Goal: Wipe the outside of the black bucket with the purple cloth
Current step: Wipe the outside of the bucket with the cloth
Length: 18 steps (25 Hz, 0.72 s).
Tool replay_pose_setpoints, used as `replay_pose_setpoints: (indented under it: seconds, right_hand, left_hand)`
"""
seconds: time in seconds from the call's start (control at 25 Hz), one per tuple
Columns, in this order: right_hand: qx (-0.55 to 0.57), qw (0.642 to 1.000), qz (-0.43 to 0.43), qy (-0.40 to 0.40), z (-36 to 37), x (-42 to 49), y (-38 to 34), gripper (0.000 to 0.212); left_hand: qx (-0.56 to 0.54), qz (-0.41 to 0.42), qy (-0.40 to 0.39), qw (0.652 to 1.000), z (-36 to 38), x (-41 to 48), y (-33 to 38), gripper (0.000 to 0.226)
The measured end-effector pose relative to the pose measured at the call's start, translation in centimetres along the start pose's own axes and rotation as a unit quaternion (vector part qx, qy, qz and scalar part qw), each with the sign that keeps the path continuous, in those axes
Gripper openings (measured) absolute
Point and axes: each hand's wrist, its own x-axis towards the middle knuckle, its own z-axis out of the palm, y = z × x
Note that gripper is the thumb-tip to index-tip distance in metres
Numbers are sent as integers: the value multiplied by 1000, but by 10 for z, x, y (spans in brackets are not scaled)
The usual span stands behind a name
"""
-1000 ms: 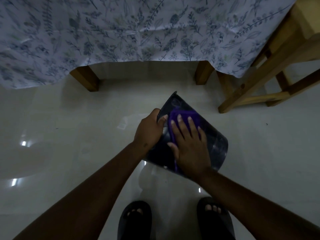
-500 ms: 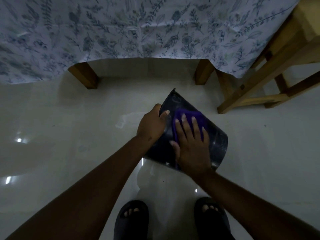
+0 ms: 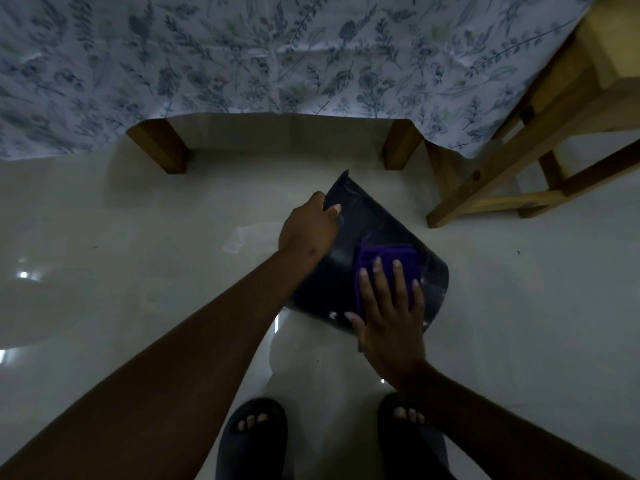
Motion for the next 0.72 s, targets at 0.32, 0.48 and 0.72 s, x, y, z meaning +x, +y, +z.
replay_pose_setpoints:
  seconds: [0.32, 0.48, 0.72]
  right_hand:
    - [154, 984, 86, -18, -29, 108, 32, 67]
    - [56, 998, -10, -25, -14, 14, 4, 68]
    - [162, 985, 58, 10, -31, 96, 10, 60]
  left_hand:
    - [16, -1, -1, 1000, -2, 2, -2, 31]
    - [45, -9, -15, 999, 0, 9, -3, 29]
    - [0, 16, -98, 995, -15, 10, 4, 34]
